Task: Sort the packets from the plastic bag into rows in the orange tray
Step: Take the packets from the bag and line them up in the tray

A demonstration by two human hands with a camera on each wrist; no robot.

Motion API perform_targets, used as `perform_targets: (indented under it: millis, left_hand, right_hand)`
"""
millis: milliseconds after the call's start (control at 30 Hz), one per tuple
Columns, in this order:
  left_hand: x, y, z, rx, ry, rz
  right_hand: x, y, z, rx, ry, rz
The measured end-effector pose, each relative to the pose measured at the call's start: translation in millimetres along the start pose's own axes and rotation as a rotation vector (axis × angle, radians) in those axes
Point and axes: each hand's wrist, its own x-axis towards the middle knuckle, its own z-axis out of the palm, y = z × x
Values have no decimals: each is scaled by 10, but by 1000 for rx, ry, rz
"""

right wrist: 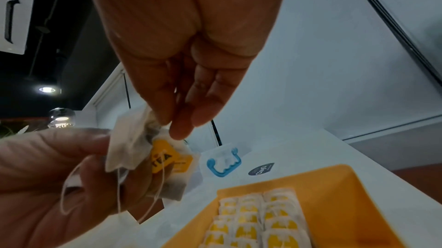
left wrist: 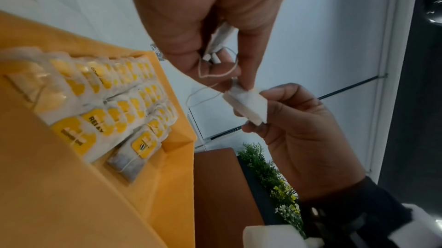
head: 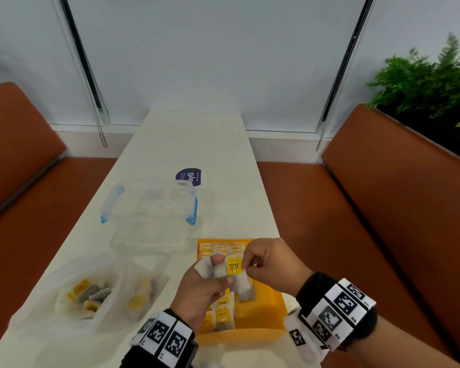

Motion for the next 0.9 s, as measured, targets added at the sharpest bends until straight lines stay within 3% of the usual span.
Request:
perform_targets:
  millis: [133, 200, 367, 533, 800, 900]
  left_hand:
    - [19, -20, -10, 40, 7, 98]
    - [29, -29, -17, 87, 16, 138]
    - [50, -2, -67, 236, 151, 221]
    - [46, 30, -215, 97, 276, 143]
    - [-29, 32, -238, 78, 281, 124]
    - [-43, 45, -247, 68, 286, 120]
  right_hand:
    - [41, 8, -31, 268, -50, 158]
    - [98, 14, -40, 294, -76, 242]
    - [251, 36, -60, -36, -220, 331]
    - [366, 186, 98, -373, -540, 506]
    - [553, 262, 451, -637, -678, 604]
    - [627, 339, 478, -733, -716, 527]
